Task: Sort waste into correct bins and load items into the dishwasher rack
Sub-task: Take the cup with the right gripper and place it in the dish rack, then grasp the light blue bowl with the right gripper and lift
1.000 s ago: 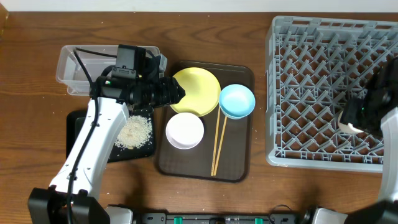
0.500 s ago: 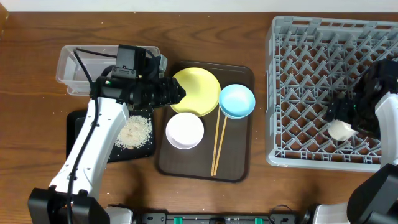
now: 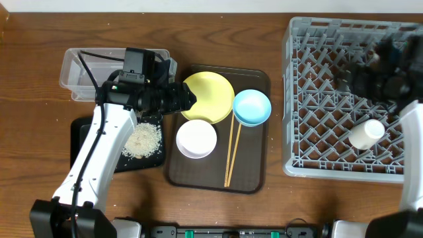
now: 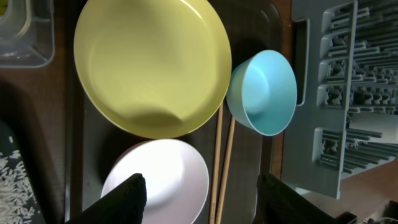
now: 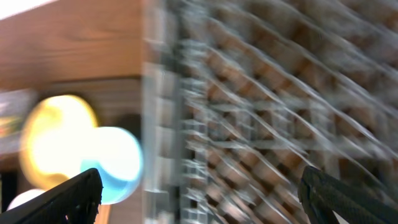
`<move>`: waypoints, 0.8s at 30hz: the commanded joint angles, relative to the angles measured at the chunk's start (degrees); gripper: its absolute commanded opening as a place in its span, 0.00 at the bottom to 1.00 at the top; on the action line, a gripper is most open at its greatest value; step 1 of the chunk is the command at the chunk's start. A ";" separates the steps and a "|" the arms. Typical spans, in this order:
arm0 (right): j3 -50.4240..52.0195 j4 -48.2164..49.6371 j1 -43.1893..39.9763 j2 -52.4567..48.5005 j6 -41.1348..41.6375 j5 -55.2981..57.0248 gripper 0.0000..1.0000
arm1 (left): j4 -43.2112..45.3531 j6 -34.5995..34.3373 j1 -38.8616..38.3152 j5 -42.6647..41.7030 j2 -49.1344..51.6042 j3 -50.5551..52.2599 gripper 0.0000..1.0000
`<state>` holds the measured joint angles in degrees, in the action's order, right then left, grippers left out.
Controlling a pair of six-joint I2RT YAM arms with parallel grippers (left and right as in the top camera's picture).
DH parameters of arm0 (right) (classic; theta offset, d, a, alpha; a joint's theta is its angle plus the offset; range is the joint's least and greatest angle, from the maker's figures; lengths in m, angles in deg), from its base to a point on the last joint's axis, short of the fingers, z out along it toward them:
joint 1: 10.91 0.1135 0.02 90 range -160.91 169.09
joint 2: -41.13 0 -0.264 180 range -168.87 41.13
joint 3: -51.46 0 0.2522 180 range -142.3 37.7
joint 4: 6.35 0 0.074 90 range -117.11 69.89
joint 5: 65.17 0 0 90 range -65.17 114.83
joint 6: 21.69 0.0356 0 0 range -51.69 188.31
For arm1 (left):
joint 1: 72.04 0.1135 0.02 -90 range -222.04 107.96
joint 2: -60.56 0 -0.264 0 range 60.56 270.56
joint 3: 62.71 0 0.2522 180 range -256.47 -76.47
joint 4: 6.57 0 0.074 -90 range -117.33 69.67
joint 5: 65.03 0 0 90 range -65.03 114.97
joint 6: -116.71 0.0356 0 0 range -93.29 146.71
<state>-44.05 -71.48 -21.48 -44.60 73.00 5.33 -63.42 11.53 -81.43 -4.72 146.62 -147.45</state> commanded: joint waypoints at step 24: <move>-0.52 8.24 30.10 -26.03 -0.57 19.28 0.93 | -11.32 -6.38 0.22 28.68 0.09 -0.48 0.61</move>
<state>-44.16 -63.48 8.10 -68.80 69.06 19.03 -74.37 5.69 -81.43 22.43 146.62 -147.43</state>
